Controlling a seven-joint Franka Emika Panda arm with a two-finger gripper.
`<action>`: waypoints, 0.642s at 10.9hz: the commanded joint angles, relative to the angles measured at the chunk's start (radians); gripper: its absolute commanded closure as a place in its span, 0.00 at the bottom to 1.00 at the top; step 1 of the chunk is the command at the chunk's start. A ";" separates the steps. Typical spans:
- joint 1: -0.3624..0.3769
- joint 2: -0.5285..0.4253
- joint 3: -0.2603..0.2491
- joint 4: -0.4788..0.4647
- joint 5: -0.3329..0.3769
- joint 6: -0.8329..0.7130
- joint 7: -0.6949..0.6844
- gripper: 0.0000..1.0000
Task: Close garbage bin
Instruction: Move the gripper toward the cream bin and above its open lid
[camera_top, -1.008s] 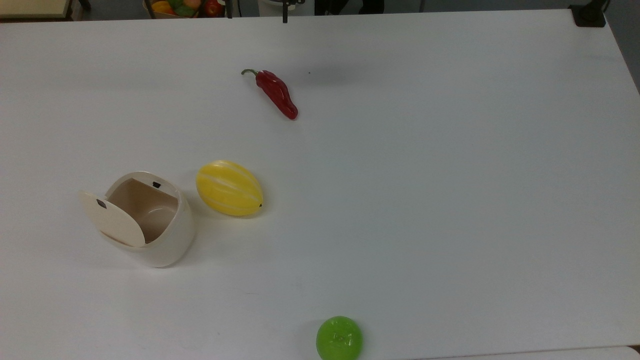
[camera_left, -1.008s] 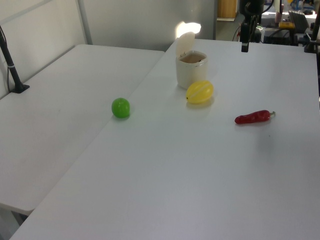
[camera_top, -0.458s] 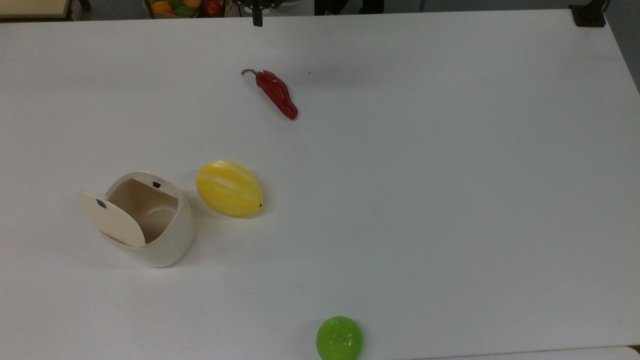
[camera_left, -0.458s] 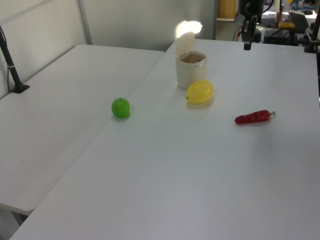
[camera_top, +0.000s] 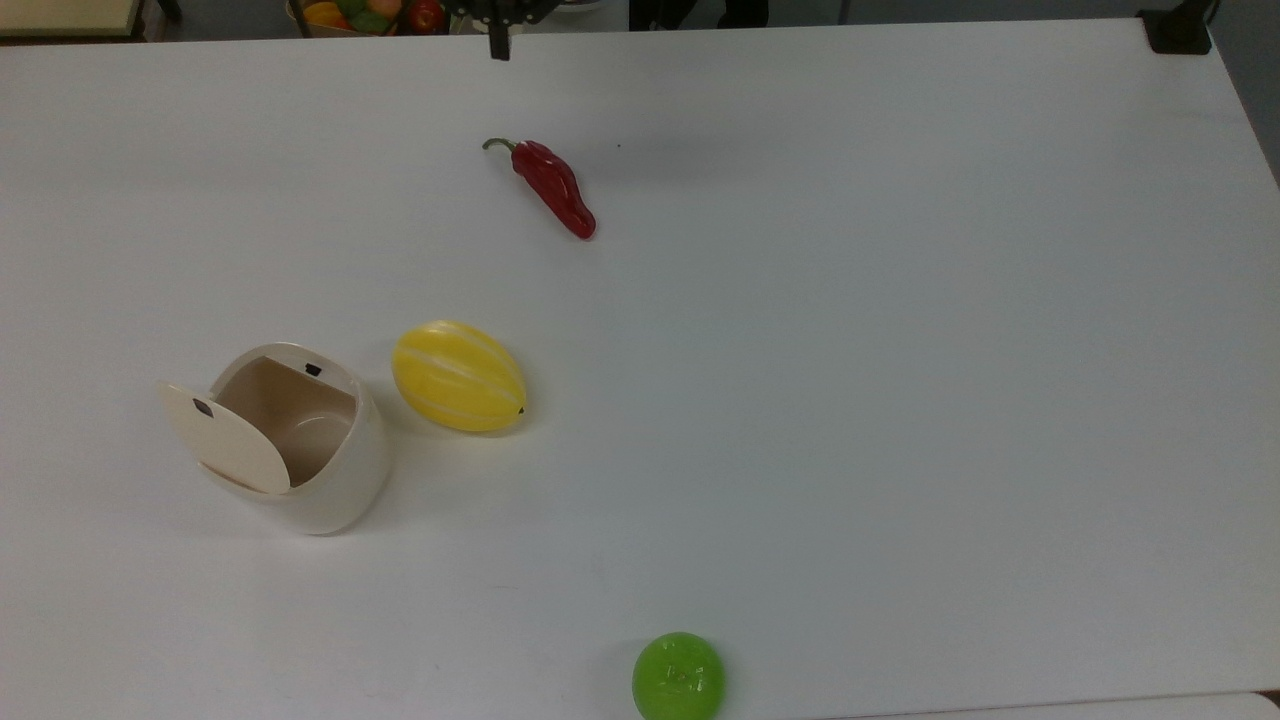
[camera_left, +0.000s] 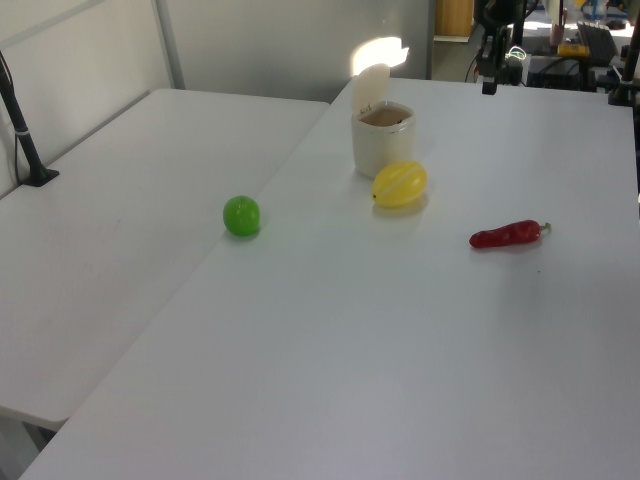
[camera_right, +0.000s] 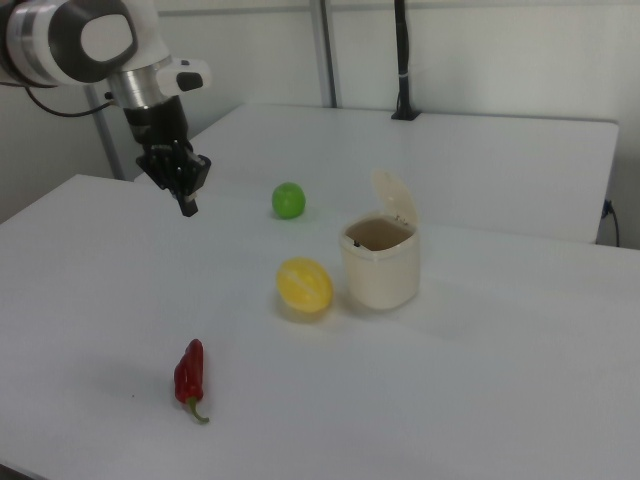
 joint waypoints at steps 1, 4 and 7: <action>-0.059 0.090 -0.004 0.104 0.018 0.010 0.016 1.00; -0.132 0.122 -0.006 0.108 0.018 0.203 0.100 1.00; -0.186 0.177 -0.006 0.146 0.016 0.396 0.147 1.00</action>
